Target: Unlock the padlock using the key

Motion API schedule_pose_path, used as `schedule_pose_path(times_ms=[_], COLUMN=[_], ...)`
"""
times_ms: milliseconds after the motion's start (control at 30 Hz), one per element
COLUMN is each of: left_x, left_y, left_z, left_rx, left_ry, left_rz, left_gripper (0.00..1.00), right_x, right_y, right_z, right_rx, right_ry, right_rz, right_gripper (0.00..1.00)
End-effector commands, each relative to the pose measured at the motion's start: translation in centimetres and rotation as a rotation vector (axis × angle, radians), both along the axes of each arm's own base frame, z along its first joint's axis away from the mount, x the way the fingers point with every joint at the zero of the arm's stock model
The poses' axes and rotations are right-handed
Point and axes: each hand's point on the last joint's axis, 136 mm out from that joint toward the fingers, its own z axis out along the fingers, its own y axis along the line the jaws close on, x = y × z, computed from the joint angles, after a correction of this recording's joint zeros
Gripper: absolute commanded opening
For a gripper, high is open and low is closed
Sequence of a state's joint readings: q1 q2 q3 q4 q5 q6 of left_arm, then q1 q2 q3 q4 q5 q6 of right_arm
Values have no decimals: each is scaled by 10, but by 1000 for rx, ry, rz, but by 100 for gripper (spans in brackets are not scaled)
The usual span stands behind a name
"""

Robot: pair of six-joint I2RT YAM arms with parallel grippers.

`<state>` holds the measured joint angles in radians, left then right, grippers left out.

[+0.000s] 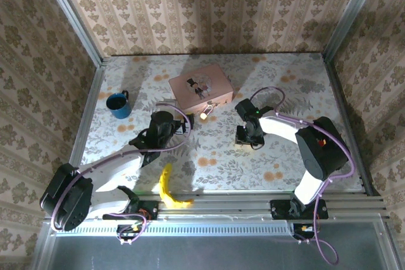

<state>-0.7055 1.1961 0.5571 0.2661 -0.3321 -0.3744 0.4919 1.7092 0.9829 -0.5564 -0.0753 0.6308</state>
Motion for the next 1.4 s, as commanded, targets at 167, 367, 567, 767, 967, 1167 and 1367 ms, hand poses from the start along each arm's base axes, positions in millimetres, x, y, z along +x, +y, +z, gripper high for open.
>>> schedule_pose_path(times_ms=[167, 367, 567, 767, 967, 1167, 1367], left_x=[6, 7, 8, 10, 11, 12, 12], left_y=[-3, -4, -7, -11, -15, -17, -18], left_z=[14, 17, 17, 18, 18, 16, 14], left_rx=[-36, -40, -43, -52, -59, -70, -74], left_ry=[-27, -33, -33, -35, -33, -23, -22], left_rz=[14, 12, 0, -8, -19, -19, -21], left_gripper=[100, 100, 100, 100, 100, 100, 100], right_x=[24, 26, 25, 21, 27, 30, 25], right_y=[55, 55, 8, -6, -3, -8, -9], right_z=[13, 39, 49, 33, 14, 0, -10], right_rx=[197, 205, -33, -99, -123, -168, -169], right_ry=[-47, -102, -150, -103, -66, -42, -19], right_rz=[35, 80, 130, 222, 291, 298, 291], right_gripper=[36, 34, 34, 35, 39, 41, 41])
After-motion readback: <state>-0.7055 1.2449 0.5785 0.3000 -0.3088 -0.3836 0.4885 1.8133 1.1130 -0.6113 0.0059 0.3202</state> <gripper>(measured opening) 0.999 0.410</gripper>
